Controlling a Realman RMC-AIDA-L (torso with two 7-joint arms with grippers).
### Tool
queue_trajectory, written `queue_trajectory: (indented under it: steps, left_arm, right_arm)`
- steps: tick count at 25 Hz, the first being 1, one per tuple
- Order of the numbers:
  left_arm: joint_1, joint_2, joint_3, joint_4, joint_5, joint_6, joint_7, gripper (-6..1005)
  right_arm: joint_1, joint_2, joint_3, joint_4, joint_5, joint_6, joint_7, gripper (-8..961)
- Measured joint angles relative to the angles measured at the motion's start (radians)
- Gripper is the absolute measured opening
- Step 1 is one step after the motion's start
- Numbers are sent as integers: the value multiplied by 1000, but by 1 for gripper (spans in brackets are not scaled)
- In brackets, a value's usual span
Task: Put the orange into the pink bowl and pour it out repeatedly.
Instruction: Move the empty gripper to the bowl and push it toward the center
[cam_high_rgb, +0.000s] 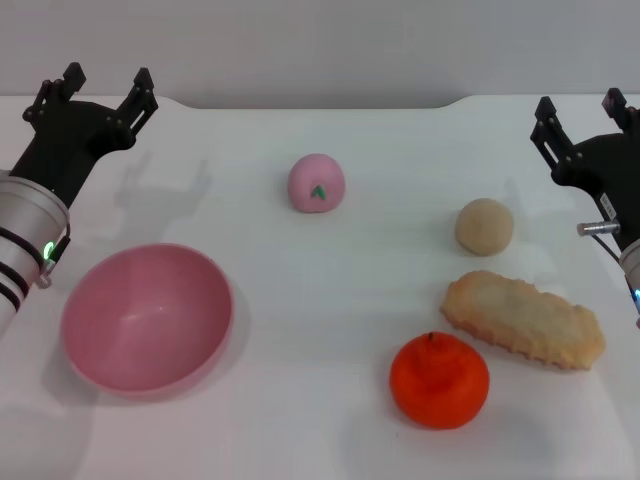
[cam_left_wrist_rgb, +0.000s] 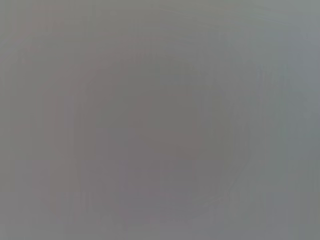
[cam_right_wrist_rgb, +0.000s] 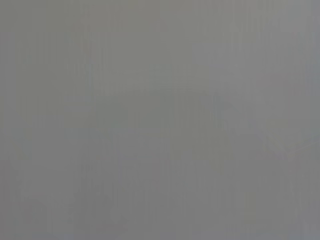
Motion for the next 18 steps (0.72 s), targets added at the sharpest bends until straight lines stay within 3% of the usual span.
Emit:
queue_trajectory:
  steps: [2,3,4,6,10,12,15,16,18]
  left_arm:
    - [39,7,-6,112,20,-109,8,831]
    - [39,7,-6,112,20,-109,8,831]
    - [95,17,-34,280,51,-250,9,831]
    - [122,24,-51,365,57,-329,7,831]
    - [174,55,-90,642,60,-669,22,832]
    - [182,66,-108,786,60,-908,63,832]
    - [175,44,-153,932,60,-1214,144,832]
    - [175,44,-153,932,60,-1214,144,833]
    - [163,1,-199,1058,58,-1517,243,833]
  right_arm:
    - [-1,0,0,0,0,0,0,758]
    - [-1,0,0,0,0,0,0,758]
    - [-1,0,0,-1,0,3,0,758]
    - [-1,0,0,-1,0,4,0,758]
    - [-1,0,1,-1,0,5,0,758]
    - [-1,0,1,-1,0,6,1,759]
    - [1,-1,1,-1,0,6,1,759]
    - [2,-1,1,-1,0,6,1,759]
    - [2,-1,1,-2,0,6,2,759]
